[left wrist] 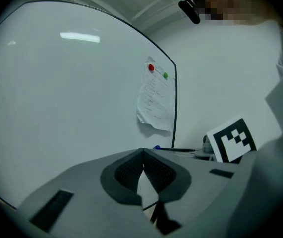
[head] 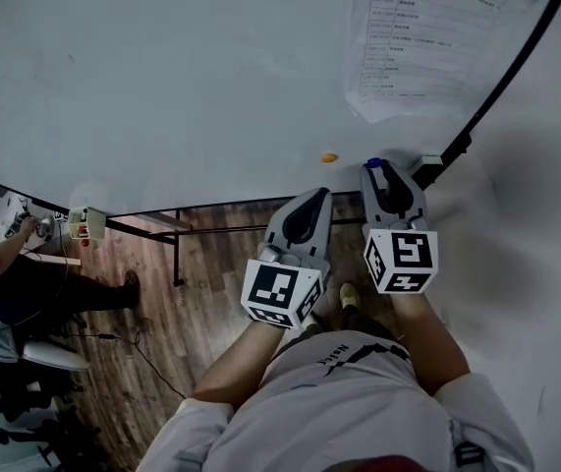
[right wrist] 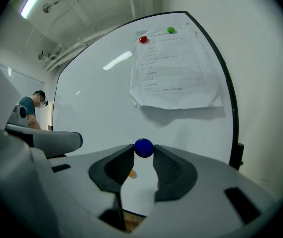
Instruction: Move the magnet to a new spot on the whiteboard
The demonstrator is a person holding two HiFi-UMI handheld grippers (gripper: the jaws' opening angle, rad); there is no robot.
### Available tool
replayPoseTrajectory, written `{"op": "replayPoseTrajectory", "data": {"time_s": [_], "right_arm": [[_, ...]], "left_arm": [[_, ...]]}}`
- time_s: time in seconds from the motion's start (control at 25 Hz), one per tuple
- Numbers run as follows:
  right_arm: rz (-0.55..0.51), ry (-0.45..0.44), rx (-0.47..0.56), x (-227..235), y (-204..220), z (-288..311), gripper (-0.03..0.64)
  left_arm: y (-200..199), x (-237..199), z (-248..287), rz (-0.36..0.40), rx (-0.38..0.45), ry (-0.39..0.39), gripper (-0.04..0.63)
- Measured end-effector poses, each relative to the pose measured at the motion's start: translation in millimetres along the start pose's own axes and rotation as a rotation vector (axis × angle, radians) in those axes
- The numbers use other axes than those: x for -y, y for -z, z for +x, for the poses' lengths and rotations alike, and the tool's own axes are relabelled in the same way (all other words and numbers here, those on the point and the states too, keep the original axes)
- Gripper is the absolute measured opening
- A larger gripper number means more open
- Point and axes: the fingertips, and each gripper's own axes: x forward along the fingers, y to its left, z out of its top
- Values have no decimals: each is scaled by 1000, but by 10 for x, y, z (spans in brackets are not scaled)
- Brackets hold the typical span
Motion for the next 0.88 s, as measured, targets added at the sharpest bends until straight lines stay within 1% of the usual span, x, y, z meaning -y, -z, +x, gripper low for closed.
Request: {"op": "replayPoseTrajectory", "data": {"time_s": [0.28, 0.4, 0.6, 0.88], "right_arm": [[9, -22, 32, -95, -210, -241, 127], [3, -25, 38, -134, -253, -308, 127], [-5, -34, 50, -193, -312, -373, 127], [-13, -55, 56, -315, -331, -358, 127]], "left_arm": [[-145, 156, -93, 14, 27, 22, 11], [-214, 191, -131, 21, 43, 19, 11], [-271, 200, -185, -5, 68, 18, 11], [-303, 142, -237, 5, 79, 3, 11]]}}
